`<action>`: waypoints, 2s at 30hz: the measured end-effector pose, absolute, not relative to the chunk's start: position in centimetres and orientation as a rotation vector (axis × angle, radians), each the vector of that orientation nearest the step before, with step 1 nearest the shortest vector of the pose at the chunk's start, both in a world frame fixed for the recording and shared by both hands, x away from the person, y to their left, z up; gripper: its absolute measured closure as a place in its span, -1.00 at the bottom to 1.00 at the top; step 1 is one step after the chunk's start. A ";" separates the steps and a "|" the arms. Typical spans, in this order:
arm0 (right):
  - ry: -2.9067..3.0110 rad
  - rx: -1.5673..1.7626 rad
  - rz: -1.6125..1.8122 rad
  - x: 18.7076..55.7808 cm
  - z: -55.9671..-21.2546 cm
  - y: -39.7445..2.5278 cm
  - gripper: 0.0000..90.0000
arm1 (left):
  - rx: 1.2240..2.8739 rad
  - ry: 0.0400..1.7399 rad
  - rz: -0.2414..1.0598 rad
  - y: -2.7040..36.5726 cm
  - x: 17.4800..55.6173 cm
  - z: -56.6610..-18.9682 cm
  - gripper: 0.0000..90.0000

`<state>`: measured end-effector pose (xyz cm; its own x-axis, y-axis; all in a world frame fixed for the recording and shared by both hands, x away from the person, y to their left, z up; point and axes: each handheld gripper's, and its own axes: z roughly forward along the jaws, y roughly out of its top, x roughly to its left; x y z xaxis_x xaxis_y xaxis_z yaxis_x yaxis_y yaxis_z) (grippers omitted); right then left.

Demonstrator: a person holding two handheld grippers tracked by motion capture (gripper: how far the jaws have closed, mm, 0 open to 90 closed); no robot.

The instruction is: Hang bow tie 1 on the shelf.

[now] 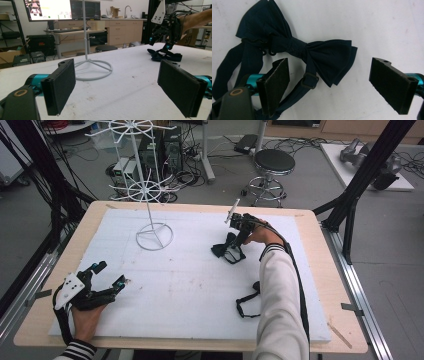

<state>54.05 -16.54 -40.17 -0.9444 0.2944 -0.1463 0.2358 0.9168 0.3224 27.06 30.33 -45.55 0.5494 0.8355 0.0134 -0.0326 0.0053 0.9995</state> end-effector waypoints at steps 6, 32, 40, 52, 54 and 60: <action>2.900 0.443 0.423 54.4 -41.1 -16.0 -0.61 | 1.401 0.751 0.789 30.3 27.0 -45.6 -0.66; 2.994 0.497 0.437 54.5 -41.1 -16.1 0.21 | 1.400 0.751 0.788 30.3 27.0 -45.6 -0.66; 2.989 0.517 0.346 54.3 -40.7 -15.8 0.87 | 1.400 0.753 0.787 30.4 27.1 -45.6 -0.66; 3.009 0.560 0.374 53.9 -40.5 -15.4 0.92 | 1.397 0.756 0.786 30.4 27.1 -45.6 -0.66; 3.012 0.548 0.385 53.8 -40.4 -15.4 0.92 | 1.397 0.757 0.785 30.4 27.1 -45.6 -0.66; 2.996 0.528 0.423 53.2 -39.4 -15.3 0.91 | 1.395 0.758 0.785 30.4 27.1 -45.6 -0.66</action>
